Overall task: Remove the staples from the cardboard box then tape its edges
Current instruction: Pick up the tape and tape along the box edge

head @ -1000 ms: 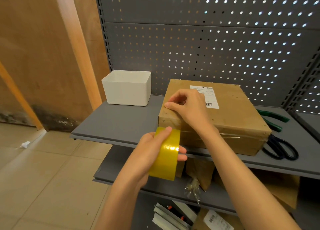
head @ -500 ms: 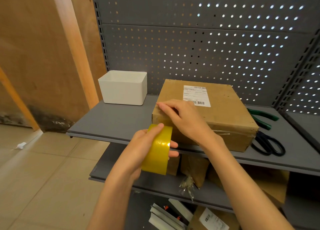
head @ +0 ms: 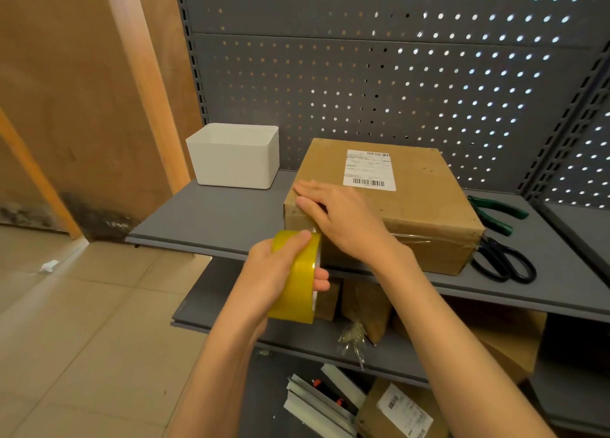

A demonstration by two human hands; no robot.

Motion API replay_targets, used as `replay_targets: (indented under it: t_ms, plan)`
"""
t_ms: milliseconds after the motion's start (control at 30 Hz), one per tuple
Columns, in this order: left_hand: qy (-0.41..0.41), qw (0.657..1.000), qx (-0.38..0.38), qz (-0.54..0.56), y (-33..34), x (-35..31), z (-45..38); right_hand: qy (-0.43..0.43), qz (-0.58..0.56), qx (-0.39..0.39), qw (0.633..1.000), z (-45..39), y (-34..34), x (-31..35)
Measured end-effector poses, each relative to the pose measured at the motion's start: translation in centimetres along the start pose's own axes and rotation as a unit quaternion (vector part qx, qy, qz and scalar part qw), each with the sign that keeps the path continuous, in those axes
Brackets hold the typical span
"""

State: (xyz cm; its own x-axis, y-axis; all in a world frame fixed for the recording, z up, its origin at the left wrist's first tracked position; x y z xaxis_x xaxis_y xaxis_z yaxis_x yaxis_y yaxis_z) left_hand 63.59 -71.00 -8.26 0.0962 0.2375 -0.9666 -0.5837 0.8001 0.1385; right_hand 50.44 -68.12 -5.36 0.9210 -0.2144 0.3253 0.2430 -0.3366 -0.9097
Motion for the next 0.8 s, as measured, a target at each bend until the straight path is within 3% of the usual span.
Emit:
replay_targets:
  t_ms: [600,800]
  plan:
    - [-0.024,1.0,-0.001,0.004,-0.4,1.2,1.1,-0.002,-0.023,0.002,1.0,0.1,-0.3,0.1]
    - [-0.011,0.999,-0.036,-0.009,-0.6,1.0,1.0,-0.002,-0.01,-0.002,1.0,0.1,-0.1,0.1]
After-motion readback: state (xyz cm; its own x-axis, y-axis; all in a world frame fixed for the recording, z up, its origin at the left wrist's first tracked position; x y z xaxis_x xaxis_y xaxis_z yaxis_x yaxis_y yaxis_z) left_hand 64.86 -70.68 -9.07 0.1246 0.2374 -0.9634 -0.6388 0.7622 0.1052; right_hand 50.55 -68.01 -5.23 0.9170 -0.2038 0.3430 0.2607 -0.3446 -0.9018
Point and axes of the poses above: each hand's wrist, its own z-axis away from the middle knuckle, its own y-axis out of the palm, x = y × z, the point moved 3 cm from there along -z, towards the middle knuckle, and after that the axes turned 7 degrees about x, right-handed, at the moved point
